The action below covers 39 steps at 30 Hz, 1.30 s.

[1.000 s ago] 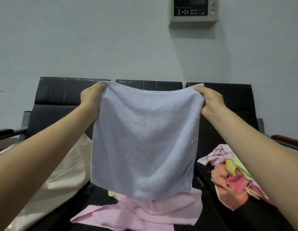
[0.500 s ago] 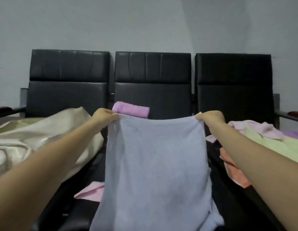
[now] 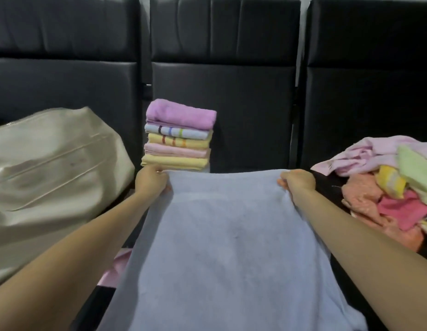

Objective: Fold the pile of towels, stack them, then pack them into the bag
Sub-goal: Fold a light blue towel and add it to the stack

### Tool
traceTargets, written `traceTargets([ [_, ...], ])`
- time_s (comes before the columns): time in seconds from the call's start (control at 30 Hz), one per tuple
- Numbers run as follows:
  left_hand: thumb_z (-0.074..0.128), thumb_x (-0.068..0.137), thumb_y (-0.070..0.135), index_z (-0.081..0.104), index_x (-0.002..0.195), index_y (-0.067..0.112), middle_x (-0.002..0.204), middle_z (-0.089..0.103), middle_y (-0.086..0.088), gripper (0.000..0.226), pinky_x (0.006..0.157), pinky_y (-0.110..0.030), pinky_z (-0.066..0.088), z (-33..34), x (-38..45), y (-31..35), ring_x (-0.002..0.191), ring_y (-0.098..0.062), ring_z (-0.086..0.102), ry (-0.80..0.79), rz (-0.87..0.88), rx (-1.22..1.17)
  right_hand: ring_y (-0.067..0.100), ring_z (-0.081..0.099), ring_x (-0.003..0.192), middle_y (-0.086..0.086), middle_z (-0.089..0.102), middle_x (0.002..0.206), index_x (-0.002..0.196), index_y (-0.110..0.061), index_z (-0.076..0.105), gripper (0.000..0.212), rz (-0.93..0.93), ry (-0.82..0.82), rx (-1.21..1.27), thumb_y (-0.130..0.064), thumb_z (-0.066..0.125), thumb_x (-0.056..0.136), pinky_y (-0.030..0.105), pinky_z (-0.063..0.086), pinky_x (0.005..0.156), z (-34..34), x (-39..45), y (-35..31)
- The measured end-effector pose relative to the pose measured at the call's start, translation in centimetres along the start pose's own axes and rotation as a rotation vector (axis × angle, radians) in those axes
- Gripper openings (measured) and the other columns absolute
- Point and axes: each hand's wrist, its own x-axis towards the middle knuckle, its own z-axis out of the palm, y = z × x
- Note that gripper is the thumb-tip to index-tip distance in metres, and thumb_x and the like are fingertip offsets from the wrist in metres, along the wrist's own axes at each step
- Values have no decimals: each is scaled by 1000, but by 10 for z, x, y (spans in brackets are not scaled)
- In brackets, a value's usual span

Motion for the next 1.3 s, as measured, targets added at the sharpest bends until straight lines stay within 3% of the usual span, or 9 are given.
traceTargets([
  [0.2, 57, 86, 16, 58, 125, 8, 121, 61, -15, 39, 85, -35, 44, 3, -13, -6, 108, -35, 57, -86, 66, 80, 32, 52, 119, 13, 51, 134, 137, -12, 48, 49, -308, -64, -349, -8, 59, 90, 31, 41, 92, -4, -11, 12],
  [0.4, 58, 94, 17, 52, 134, 10, 132, 55, -10, 41, 86, -29, 42, -17, -77, 55, 114, -26, 57, -162, 122, -55, 23, 59, 103, 8, 63, 120, 120, -12, 62, 33, -343, -125, -352, -11, 64, 87, 31, 48, 87, -47, -72, -4],
  [0.5, 55, 96, 20, 63, 120, 16, 121, 62, -2, 26, 77, -26, 46, -28, -122, 98, 95, -13, 61, -230, 266, -106, 26, 61, 88, 13, 67, 102, 98, -3, 68, 17, -341, -158, -339, -15, 68, 86, 32, 49, 79, -73, -110, 4],
  [0.7, 58, 91, 24, 65, 84, 29, 82, 54, 14, 11, 73, -26, 43, -39, -219, 130, 71, -5, 52, -473, 647, 11, 14, 43, 52, 3, 48, 59, 59, -11, 47, 47, -305, -328, -794, -44, 73, 79, 26, 34, 52, -127, -169, 12],
  [0.8, 56, 91, 32, 68, 91, 24, 78, 47, 16, 14, 73, -26, 41, -35, -249, 115, 73, -4, 46, -581, 771, 83, 15, 47, 52, 2, 51, 57, 58, -14, 50, 45, -206, -467, -1055, -48, 71, 79, 24, 36, 51, -142, -197, 22],
  [0.93, 40, 86, 54, 62, 117, 29, 108, 55, 8, 45, 87, -26, 42, -27, -268, 90, 99, -9, 50, -710, 876, 133, 21, 60, 61, 15, 71, 74, 78, 1, 69, 18, -207, -487, -1013, -16, 64, 78, 28, 50, 56, -156, -212, 40],
  [1.07, 39, 92, 57, 45, 140, 32, 135, 49, 5, 54, 97, -31, 42, -17, -277, 70, 121, -15, 47, -578, 1052, 264, 31, 67, 74, 12, 72, 74, 80, 3, 70, 17, -349, -343, -906, -7, 57, 80, 37, 55, 70, -164, -210, 44],
  [1.23, 42, 91, 54, 44, 142, 27, 141, 50, -1, 57, 99, -34, 43, -11, -286, 57, 125, -20, 51, -406, 1165, 381, 19, 51, 64, 8, 57, 68, 69, -7, 60, 28, -385, -363, -967, -31, 71, 78, 31, 39, 58, -164, -220, 51],
  [1.3, 42, 91, 51, 45, 142, 26, 141, 51, -2, 57, 98, -34, 45, -9, -287, 56, 124, -21, 53, -391, 1177, 406, 18, 43, 60, 4, 46, 60, 60, -10, 48, 31, -402, -359, -997, -24, 69, 78, 29, 32, 54, -161, -220, 56],
])
